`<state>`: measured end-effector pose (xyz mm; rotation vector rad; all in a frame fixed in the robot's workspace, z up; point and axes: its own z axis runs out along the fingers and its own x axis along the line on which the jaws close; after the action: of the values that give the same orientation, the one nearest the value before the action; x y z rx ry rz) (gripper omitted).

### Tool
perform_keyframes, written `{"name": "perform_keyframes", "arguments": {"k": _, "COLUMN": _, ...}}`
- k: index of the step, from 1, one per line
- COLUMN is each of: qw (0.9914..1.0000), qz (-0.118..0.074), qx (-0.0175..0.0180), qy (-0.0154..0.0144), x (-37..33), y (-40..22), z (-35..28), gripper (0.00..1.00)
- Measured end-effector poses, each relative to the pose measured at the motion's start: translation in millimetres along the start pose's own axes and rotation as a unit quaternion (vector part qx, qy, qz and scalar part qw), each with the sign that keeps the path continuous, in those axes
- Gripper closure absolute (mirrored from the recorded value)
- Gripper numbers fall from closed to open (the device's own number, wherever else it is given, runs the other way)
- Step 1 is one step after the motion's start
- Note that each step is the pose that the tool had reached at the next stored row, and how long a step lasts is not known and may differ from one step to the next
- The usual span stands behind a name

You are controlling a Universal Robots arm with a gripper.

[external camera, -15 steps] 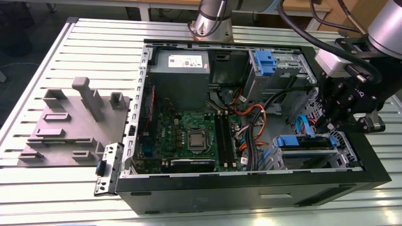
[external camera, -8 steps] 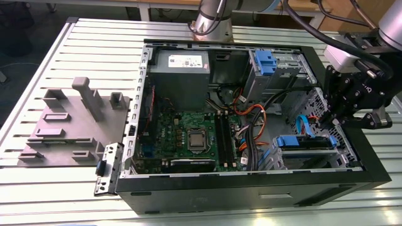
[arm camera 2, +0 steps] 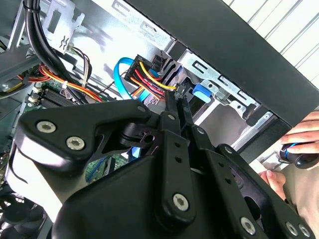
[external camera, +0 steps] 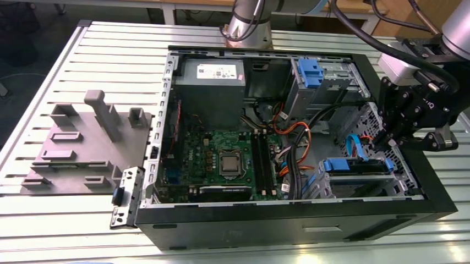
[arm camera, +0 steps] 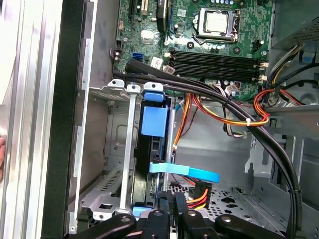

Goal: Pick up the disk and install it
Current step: 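Insert the second disk wire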

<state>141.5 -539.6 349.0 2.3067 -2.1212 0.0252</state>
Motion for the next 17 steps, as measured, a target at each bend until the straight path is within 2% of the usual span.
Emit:
{"name": "perform_keyframes", "arguments": {"k": 4, "qw": 1.00000, "qz": 0.000, "qx": -0.0002, "qy": 0.0023, "x": 0.0, "y": 0.0, "z": 0.0, "gripper": 0.84}}
{"name": "perform_keyframes", "arguments": {"k": 13, "qw": 1.00000, "qz": 0.000, "qx": -0.0002, "qy": 0.0030, "x": -0.1, "y": 0.2, "z": 0.0, "gripper": 0.84}}
{"name": "perform_keyframes", "arguments": {"k": 15, "qw": 0.99999, "qz": 0.000, "qx": 0.0004, "qy": 0.0045, "x": -0.2, "y": 1.2, "z": 0.0, "gripper": 0.84}}
{"name": "perform_keyframes", "arguments": {"k": 16, "qw": 0.99997, "qz": 0.000, "qx": 0.0009, "qy": 0.0075, "x": -0.3, "y": 2.5, "z": 0.2, "gripper": 0.84}}
{"name": "perform_keyframes", "arguments": {"k": 17, "qw": 0.99996, "qz": 0.000, "qx": 0.0008, "qy": 0.0085, "x": -0.3, "y": 2.5, "z": 0.3, "gripper": 0.84}}
